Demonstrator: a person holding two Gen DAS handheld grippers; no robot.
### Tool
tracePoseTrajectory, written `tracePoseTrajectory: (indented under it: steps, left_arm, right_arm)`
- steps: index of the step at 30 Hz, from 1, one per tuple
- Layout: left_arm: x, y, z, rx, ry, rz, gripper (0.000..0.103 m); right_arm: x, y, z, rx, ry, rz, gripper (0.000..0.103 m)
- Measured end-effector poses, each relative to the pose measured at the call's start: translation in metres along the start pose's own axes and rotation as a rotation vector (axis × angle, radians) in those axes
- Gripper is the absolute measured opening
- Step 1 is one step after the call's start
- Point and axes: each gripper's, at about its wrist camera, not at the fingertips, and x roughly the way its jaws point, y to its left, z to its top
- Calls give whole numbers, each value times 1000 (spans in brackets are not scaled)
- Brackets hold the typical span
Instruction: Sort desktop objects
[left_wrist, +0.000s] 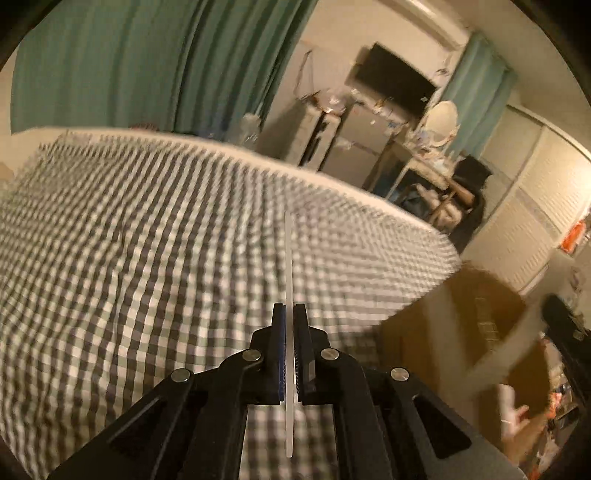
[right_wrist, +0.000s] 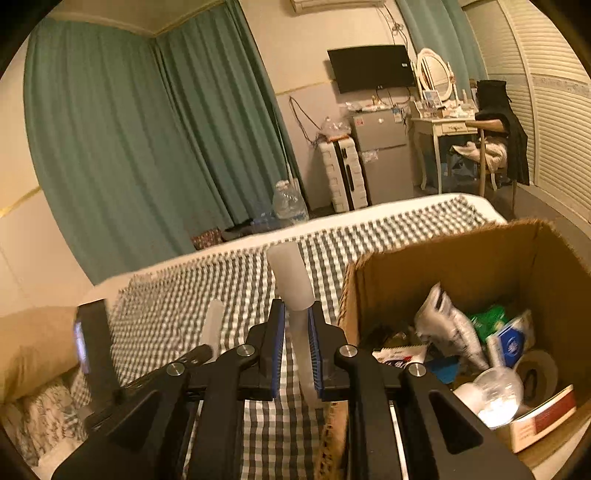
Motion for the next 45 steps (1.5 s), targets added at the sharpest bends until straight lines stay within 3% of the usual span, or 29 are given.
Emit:
tracePoseTrajectory:
  steps: [4,9,13,15,16,17,18,19,21,23,25,26,28,34,41,45]
  left_arm:
    - [-51,-49,9,60,-72,-100,4]
    - [-73,-125,11,149,-87,-217,4]
    - [-62,-169,-3,203,-46,-227,4]
    - [-52,-184,-12,222,-12,-196,4]
    - [-47,-192,-16,228,-3,-188,7]
    - [-45,-196,-21,236,7,-181,10]
    - [-43,-200,-24,260,16,-164,21]
    - [-44,-203,-34,276,19,-145,42]
    - [-52,-203,-42,312,3,-74,69]
    - [-62,-191,-41,319,-48,-33,74]
    - [-70,-182,-38,311,-61,13,90]
    - [-73,-176,-38,303,-70,34,94]
    - [-90,-163,-36,275,-122,84,102]
    - [-116,-133,-39,218,-166,201,103]
    - [-118,-110,-61,220,-162,302,103]
    - [-122,-99,-70,197,-153,303,103]
  right_arm:
    - [-25,-27,22,48,11,52,13]
    - [-48,-59,35,55,-7,-51,14]
    - [-48,-93,37,27,56,-139,15]
    - [-41,-104,35,1,109,-157,16]
    - [-37,-108,33,-25,144,-176,19]
    - [-35,-111,30,-50,164,-203,30]
    - [-37,-112,28,-72,170,-237,42]
    - [-40,-113,26,-89,157,-279,62]
    - [-50,-115,25,-103,121,-304,63]
    - [-58,-112,24,-108,108,-275,63]
    - [-67,-103,23,-125,91,-253,63]
    - [-71,-97,23,-137,87,-240,64]
    - [-76,-84,22,-158,81,-205,72]
    - [-88,-58,6,-189,43,-117,95]
    - [-82,-53,-20,-143,84,-116,103]
    - [-86,-54,-27,-137,92,-115,103]
